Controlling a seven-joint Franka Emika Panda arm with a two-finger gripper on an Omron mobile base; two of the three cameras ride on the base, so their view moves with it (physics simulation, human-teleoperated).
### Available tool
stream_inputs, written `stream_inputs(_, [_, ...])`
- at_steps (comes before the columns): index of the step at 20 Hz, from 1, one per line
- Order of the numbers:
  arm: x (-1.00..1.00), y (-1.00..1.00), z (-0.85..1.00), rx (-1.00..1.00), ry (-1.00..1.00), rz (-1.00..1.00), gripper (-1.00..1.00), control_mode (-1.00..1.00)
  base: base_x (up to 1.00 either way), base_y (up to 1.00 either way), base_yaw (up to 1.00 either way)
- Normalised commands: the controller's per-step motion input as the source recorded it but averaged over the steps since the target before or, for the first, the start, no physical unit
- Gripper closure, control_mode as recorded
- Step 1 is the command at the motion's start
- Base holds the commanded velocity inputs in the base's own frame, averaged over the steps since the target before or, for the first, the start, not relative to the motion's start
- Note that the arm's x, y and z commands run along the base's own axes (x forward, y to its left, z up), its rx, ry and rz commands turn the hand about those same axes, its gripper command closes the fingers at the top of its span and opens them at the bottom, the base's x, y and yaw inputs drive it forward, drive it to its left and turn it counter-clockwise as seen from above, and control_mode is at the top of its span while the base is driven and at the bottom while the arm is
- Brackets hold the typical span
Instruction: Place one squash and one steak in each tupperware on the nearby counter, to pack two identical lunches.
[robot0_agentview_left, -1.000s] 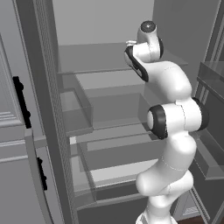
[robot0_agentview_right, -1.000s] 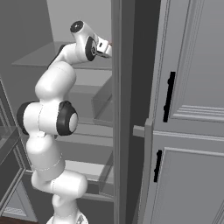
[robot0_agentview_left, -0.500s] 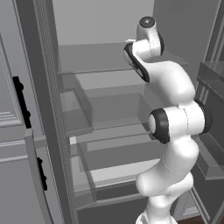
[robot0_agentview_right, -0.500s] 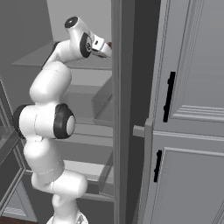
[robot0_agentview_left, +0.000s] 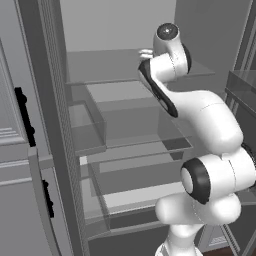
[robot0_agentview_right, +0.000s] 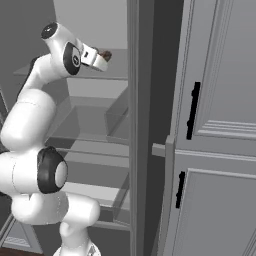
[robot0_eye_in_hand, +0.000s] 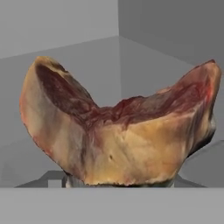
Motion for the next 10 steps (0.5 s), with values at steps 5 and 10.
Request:
stream_inputs(5, [-1.00, 0.12, 0.01, 0.00, -0.01, 0.13, 1.00, -1.00, 0.00, 0.00, 0.00])
stream_inputs(10, [-1.00, 0.03, 0.09, 0.00, 0.00, 0.29, 1.00, -1.00, 0.00, 0.00, 0.00])
